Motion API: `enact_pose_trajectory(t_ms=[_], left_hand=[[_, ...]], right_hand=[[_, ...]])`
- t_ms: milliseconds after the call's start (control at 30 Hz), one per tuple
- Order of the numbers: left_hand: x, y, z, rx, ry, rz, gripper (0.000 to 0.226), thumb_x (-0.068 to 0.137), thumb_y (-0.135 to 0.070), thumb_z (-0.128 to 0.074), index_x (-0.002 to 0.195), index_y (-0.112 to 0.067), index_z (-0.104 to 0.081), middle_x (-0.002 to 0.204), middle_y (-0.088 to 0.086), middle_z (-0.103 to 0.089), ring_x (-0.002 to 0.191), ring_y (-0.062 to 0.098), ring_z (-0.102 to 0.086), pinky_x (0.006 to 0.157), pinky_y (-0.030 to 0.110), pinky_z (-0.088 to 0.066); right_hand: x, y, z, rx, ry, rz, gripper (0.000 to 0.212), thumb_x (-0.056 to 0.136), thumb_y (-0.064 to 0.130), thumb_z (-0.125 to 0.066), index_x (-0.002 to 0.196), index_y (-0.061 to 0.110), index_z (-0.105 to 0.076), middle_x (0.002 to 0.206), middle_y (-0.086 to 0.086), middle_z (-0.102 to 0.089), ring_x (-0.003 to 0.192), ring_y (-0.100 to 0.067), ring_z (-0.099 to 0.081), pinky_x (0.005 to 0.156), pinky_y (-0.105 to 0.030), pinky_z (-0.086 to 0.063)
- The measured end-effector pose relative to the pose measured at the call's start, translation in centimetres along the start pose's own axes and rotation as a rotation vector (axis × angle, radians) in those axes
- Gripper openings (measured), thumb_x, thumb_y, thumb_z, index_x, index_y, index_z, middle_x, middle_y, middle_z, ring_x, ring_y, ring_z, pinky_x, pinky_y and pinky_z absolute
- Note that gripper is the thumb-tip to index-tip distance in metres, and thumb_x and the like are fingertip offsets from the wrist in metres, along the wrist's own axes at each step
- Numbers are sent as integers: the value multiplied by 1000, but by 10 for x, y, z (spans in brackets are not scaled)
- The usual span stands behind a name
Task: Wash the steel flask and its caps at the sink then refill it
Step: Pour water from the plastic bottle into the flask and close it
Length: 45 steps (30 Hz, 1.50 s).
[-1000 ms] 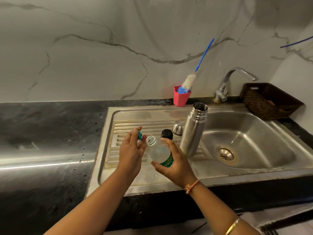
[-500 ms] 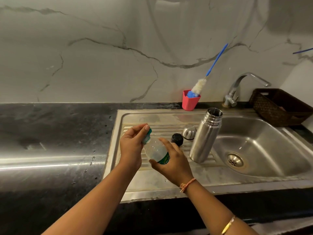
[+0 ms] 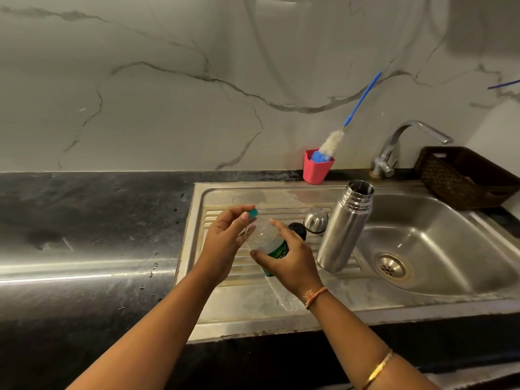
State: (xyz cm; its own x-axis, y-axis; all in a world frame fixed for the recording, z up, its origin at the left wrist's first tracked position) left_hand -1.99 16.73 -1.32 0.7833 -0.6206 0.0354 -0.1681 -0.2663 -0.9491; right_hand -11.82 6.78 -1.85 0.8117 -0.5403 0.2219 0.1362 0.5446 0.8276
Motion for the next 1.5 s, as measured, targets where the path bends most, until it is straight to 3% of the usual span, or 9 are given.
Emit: enact_pose_trajectory(t_ms=[133, 300, 467, 667, 933, 1167, 1267, 1367, 1500], left_hand=[[5, -6, -5, 72, -6, -9, 20, 97, -15, -45, 107, -21, -61, 113, 0, -63, 108, 17, -61, 86, 28, -53], [9, -18, -3, 100, -98, -70, 34, 71, -33, -69, 101, -18, -66, 100, 6, -68, 97, 23, -65, 92, 41, -53], [17, -31, -9, 149, 84, -76, 38, 71, -27, -67, 108, -21, -63, 102, 2, -72, 102, 19, -67, 88, 30, -52], [24, -47, -25, 178, 309, -30, 39, 77, -23, -59, 116, -21, -59, 106, 2, -71, 104, 16, -67, 85, 21, -52], [35, -51, -9, 379, -1, -186, 32, 82, -11, -67, 114, -16, -63, 99, -10, -69, 90, 1, -68, 75, 13, -52], [49, -48, 3, 351, 61, -108, 20, 87, -10, -61, 106, -17, -66, 104, 1, -72, 99, 13, -68, 83, 19, -53], [54, -41, 10, 281, 77, -66, 22, 89, -8, -58, 109, -15, -65, 110, 2, -70, 104, 14, -66, 89, 22, -52], [59, -35, 22, 221, 6, -72, 23, 91, -8, -56, 110, -17, -64, 113, 2, -69, 109, 14, -64, 92, 23, -51], [66, -37, 29, 268, -8, -109, 26, 92, -7, -54, 113, -21, -60, 114, -4, -67, 110, 12, -62, 83, 15, -51]], right_hand=[[6, -1, 0, 59, 25, -1, 73, 75, 37, -75, 138, 22, -41, 129, 2, -53, 114, -12, -52, 83, -4, -42], [11, 6, -3, 141, 97, -13, 74, 75, 31, -76, 139, 19, -41, 129, 6, -51, 117, -8, -48, 88, -8, -42], [18, -5, -10, 499, 332, -141, 64, 79, 12, -73, 136, 20, -45, 134, -4, -54, 123, -18, -51, 99, -29, -47], [25, -7, -33, 751, 554, -230, 69, 73, 19, -70, 136, 18, -44, 134, -8, -54, 125, -27, -50, 104, -43, -42], [44, -6, -24, 410, 128, -100, 77, 70, 31, -80, 135, 23, -39, 133, -4, -53, 119, -21, -53, 97, -39, -50], [54, -4, -33, 439, 251, -109, 67, 75, 20, -76, 131, 22, -40, 134, -7, -52, 119, -24, -54, 95, -40, -50], [60, -4, -37, 417, 245, -98, 66, 76, 18, -76, 130, 26, -39, 135, -5, -51, 119, -20, -53, 95, -30, -50], [67, -1, -46, 310, 269, -93, 78, 75, 21, -78, 137, 26, -32, 137, -1, -45, 118, -12, -46, 91, -15, -45], [75, 2, -65, 131, 340, -63, 93, 73, 18, -79, 144, 25, -19, 140, -2, -43, 124, -19, -45, 94, -23, -42]])
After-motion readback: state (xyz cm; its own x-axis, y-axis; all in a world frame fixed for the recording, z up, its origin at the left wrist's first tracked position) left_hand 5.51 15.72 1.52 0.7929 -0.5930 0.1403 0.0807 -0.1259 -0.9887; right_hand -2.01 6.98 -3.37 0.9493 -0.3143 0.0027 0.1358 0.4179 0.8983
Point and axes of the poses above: each hand's wrist, its own x-axis towards the middle knuckle, its own z-axis out of the back of the hand, y = z × x, the point moved 8 cm from there along x, towards the middle knuckle
